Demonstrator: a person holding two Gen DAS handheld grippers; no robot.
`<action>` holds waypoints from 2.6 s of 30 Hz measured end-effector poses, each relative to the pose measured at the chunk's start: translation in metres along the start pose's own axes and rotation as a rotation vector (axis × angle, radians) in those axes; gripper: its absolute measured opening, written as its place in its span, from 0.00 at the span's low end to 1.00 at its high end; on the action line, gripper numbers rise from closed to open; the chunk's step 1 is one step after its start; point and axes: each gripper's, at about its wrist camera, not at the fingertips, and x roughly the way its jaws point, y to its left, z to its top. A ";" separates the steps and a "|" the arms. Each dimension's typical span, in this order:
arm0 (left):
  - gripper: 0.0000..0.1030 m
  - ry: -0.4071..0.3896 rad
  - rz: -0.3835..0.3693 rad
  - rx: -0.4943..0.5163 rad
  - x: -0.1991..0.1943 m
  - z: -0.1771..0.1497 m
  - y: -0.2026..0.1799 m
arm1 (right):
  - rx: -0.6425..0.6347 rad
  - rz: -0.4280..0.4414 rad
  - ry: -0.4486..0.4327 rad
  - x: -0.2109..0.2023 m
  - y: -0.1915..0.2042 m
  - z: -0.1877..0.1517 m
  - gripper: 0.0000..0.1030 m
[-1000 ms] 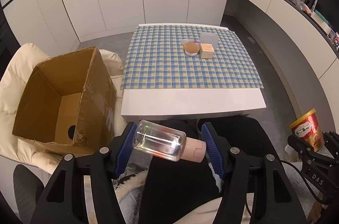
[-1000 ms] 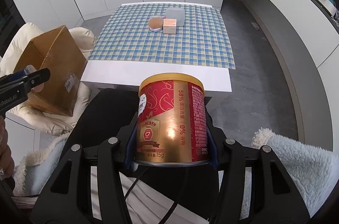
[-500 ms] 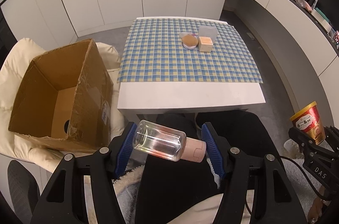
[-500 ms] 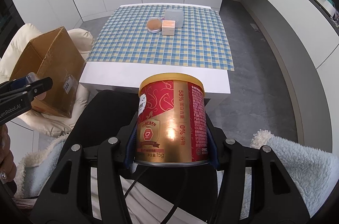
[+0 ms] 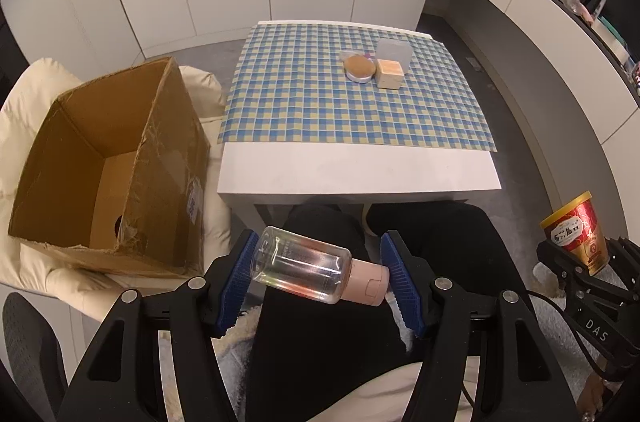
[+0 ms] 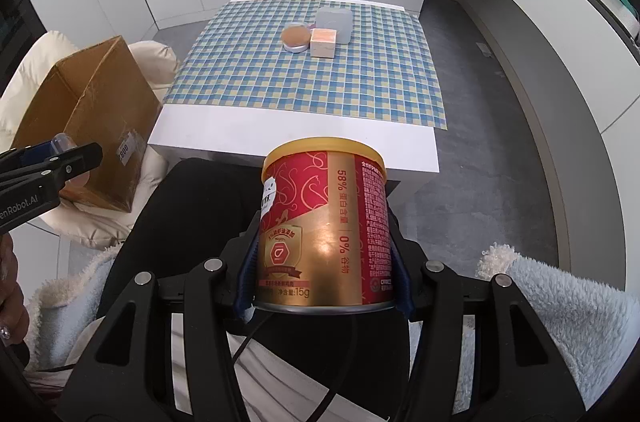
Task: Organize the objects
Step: 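Carry the held bottle and can over to the cardboard box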
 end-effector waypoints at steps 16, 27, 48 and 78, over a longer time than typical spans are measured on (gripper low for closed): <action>0.62 -0.003 0.017 -0.057 -0.002 -0.003 0.025 | -0.088 0.022 -0.019 0.004 0.032 0.017 0.54; 0.62 -0.008 0.063 -0.161 -0.014 -0.018 0.071 | -0.195 0.066 -0.035 0.008 0.077 0.029 0.54; 0.62 -0.055 0.205 -0.434 -0.065 -0.071 0.190 | -0.513 0.257 -0.061 0.001 0.240 0.023 0.54; 0.62 -0.058 0.225 -0.544 -0.059 -0.042 0.236 | -0.640 0.301 -0.110 0.000 0.296 0.046 0.54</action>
